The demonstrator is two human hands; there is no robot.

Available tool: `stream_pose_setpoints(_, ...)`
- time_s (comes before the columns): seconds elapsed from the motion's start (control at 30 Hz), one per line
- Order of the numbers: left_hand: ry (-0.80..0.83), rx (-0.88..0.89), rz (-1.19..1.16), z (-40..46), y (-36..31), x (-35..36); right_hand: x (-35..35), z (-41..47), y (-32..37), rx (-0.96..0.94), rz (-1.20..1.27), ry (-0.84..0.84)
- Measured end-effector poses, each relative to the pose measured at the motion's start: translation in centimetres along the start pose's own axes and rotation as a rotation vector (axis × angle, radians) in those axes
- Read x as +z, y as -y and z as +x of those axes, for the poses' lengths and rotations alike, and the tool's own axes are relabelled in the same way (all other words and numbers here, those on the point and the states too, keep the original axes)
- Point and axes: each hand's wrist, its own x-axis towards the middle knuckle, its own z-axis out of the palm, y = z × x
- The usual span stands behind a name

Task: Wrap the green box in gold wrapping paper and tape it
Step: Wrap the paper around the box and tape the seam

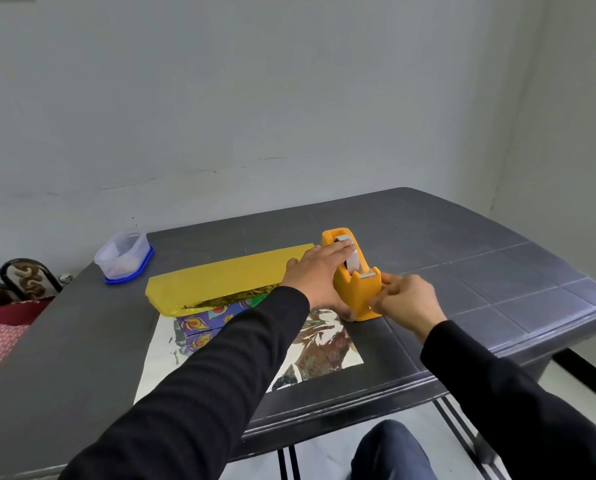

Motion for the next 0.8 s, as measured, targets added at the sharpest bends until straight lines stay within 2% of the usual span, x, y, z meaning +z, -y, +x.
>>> stream_pose_setpoints(0.13, -0.015, 0.037, -0.011, -0.1, -0.1, -0.1, -0.2, -0.9, -1.4, -0.045, 0.271, 0.094)
stream_pose_setpoints(0.33, -0.203, 0.059, -0.265, -1.8, 2.0, -1.3, 0.4, -3.6, -0.6, -0.299, 0.327, -0.128)
stream_pose_setpoints(0.53, -0.390, -0.125, -0.321, -7.3, 7.8, -2.9, 4.6, -5.4, 1.4, -0.347, 0.482, -0.005)
stream_pose_setpoints(0.7, -0.394, -0.296, -0.332, -11.9, 12.7, -2.7, 10.2, -5.9, 2.8, -0.331, 0.400, 0.056)
stream_pose_setpoints(0.8, -0.381, -0.342, -0.327, -13.6, 14.0, -2.6, 13.0, -6.3, 4.0, -0.255, 0.340, 0.098)
